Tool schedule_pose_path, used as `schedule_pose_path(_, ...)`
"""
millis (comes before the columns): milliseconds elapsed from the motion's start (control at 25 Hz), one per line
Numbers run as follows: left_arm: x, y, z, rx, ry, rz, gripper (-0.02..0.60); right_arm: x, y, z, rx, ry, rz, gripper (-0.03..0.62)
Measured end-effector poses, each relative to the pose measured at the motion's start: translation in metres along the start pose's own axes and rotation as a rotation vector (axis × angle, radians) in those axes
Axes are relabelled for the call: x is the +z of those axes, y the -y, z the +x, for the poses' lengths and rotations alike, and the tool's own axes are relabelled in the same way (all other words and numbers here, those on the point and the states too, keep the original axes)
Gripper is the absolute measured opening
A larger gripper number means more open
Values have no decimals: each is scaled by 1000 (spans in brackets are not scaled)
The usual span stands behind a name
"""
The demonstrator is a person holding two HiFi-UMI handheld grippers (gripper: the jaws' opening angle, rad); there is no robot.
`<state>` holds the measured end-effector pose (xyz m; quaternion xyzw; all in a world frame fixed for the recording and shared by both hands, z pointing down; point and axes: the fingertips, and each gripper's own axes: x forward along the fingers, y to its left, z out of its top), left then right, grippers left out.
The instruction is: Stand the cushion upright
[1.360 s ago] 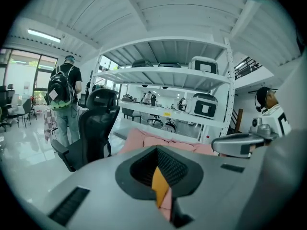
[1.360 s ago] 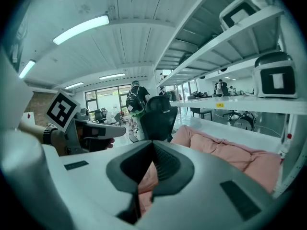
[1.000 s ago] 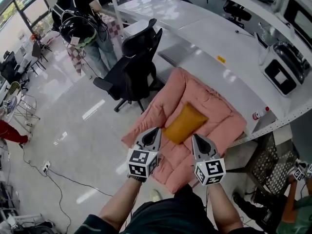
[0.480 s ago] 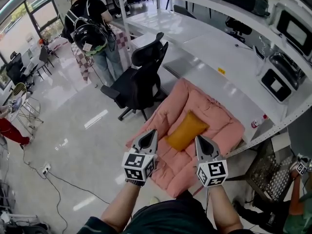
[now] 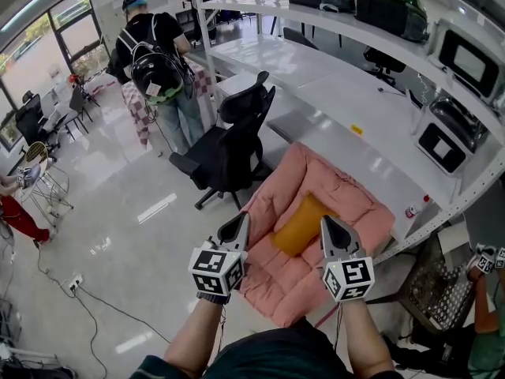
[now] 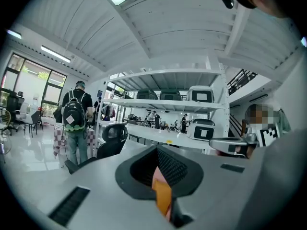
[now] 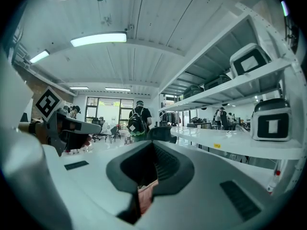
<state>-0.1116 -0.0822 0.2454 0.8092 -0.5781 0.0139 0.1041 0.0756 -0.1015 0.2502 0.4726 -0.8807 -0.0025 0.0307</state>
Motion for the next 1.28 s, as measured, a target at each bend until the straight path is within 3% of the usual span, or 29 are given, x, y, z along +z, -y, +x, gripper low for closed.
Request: schedule_pose_path(1280,15,2,-1,4,38,9,6,12,6,6,12,23,-20,3)
